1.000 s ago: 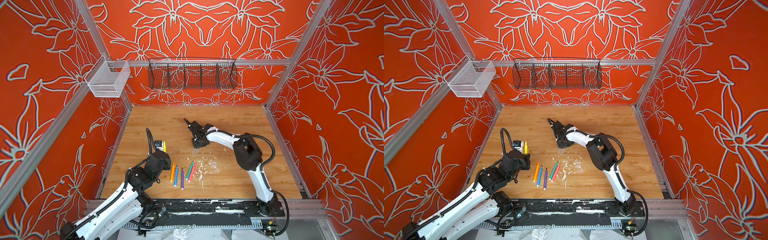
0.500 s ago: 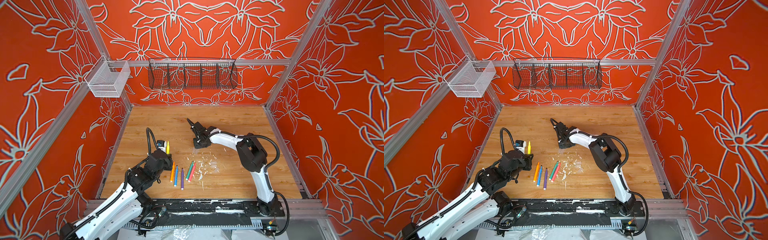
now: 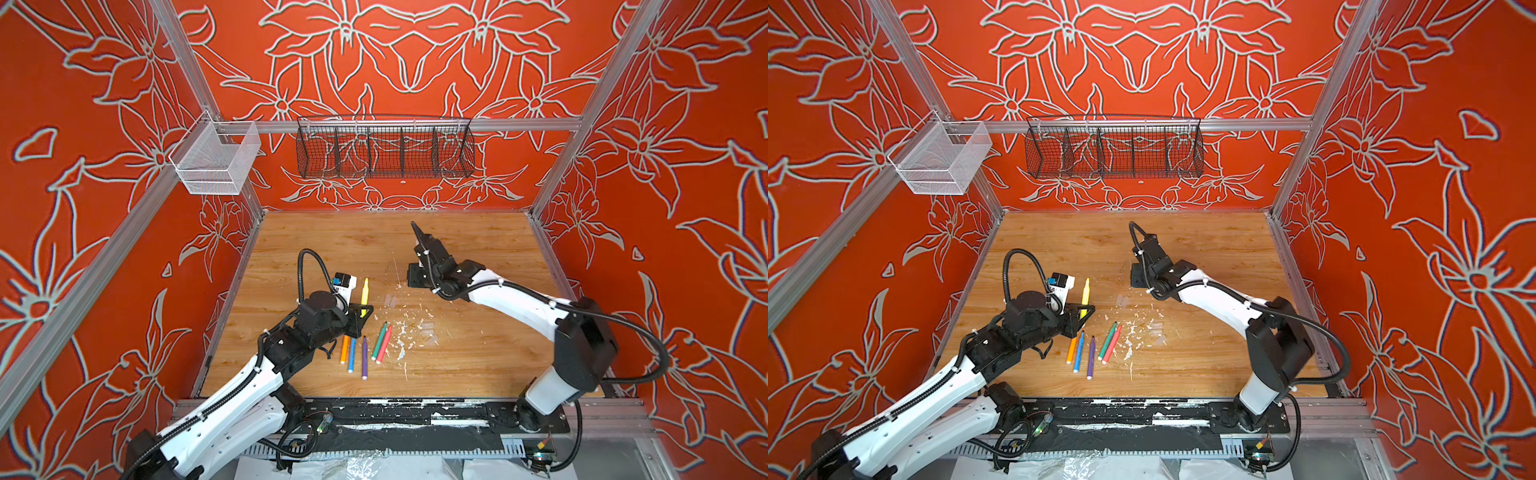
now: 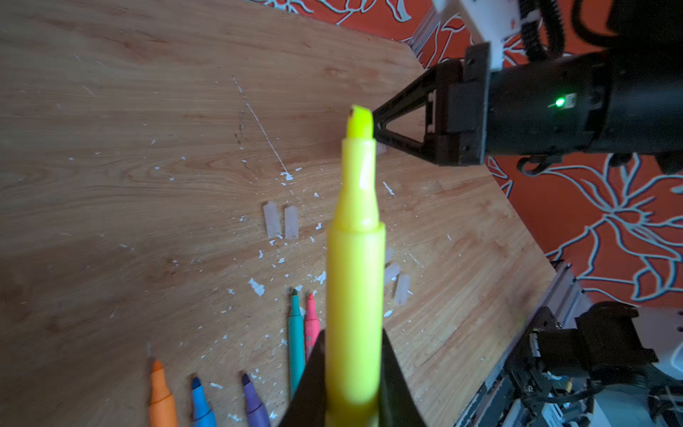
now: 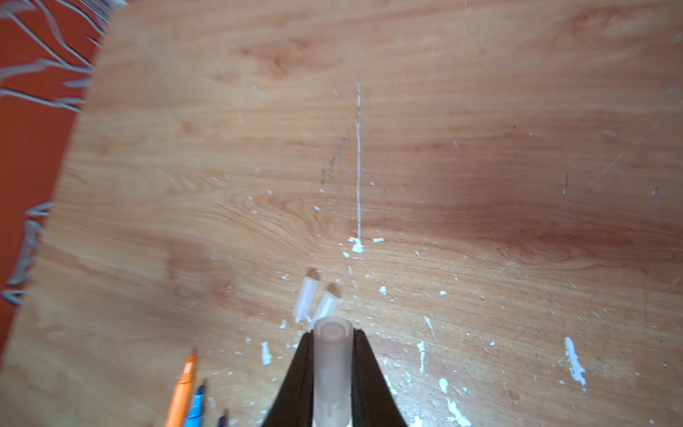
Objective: Insert the pens into the pen caps
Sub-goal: 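Lift the pen cap with the right gripper toward the yellow highlighter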
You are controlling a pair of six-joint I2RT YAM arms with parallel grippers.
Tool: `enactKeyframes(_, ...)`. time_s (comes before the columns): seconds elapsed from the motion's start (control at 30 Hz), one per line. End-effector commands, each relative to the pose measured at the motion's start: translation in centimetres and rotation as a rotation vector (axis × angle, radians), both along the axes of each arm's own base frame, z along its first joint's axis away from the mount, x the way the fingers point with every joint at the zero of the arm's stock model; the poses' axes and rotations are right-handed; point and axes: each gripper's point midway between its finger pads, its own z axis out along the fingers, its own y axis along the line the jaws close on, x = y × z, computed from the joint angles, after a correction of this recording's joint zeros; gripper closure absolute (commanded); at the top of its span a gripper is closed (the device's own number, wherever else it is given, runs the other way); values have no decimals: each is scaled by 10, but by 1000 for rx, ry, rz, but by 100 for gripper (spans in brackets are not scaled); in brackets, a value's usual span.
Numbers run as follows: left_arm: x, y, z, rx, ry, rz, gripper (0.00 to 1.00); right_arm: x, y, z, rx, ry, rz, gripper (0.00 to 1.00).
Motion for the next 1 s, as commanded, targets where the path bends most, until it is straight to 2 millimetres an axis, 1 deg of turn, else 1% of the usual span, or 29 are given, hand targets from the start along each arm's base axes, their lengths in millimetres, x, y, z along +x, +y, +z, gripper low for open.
enactKeyframes(0.0, 0, -24, 35, -126, -59, -86, 100, -3, 7, 48, 162, -102, -30, 89)
enactKeyframes(0.07, 2, -27, 40, -135, -68, -82, 100, -12, 8, 76, 239, -163, -23, 89)
enactKeyframes(0.17, 2, -30, 48, -156, -88, -79, 100, -25, 15, 108, 370, -239, 3, 89)
enactKeyframes(0.23, 0, -35, 54, -167, -103, -82, 100, -31, 21, 124, 460, -268, 21, 90)
enactKeyframes(0.4, -7, -48, 63, -159, -138, -94, 100, -44, 35, 151, 622, -310, 44, 92)
enactKeyframes(0.5, -7, -52, 64, -155, -139, -96, 100, -53, 39, 159, 649, -330, 39, 92)
enactKeyframes(0.63, -5, -55, 62, -148, -129, -95, 100, -64, 38, 165, 658, -359, 35, 91)
enactKeyframes(0.8, -4, -56, 64, -154, -131, -97, 100, -71, 41, 165, 652, -362, 50, 91)
enactKeyframes(0.97, -4, -56, 65, -152, -134, -96, 100, -73, 44, 164, 620, -371, 58, 91)
